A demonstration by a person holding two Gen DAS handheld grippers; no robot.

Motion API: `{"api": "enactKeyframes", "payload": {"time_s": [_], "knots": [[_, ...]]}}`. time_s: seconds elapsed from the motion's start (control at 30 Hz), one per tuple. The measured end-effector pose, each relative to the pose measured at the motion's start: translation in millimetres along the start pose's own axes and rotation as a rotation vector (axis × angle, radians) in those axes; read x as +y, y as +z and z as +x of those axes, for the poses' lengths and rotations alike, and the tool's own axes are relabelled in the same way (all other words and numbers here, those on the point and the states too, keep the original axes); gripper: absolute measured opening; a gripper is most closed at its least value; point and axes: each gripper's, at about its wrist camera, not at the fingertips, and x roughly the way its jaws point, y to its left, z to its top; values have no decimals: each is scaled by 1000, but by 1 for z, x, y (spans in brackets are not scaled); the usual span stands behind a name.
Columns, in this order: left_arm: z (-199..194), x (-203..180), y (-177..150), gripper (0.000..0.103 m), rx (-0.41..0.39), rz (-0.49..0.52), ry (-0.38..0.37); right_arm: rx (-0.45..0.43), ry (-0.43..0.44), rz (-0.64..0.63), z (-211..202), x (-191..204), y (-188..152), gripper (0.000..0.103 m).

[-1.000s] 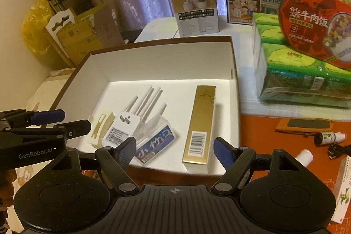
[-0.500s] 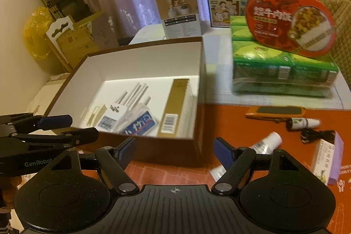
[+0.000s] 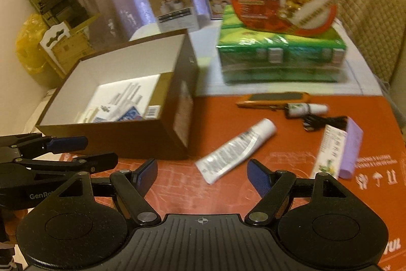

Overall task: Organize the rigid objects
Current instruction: 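Withdraw both open tools from the brown box toward the table items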

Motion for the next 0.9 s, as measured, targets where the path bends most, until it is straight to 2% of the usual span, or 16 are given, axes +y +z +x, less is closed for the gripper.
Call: {"api": "enactKeyframes", "payload": {"time_s": [0.47, 0.9], "knots": [[27, -66, 4, 57, 28, 106, -83, -8, -86, 116, -29, -67, -18, 75], [71, -99, 11, 57, 61, 194, -120, 12, -139, 192, -18, -112, -25, 75]]}}
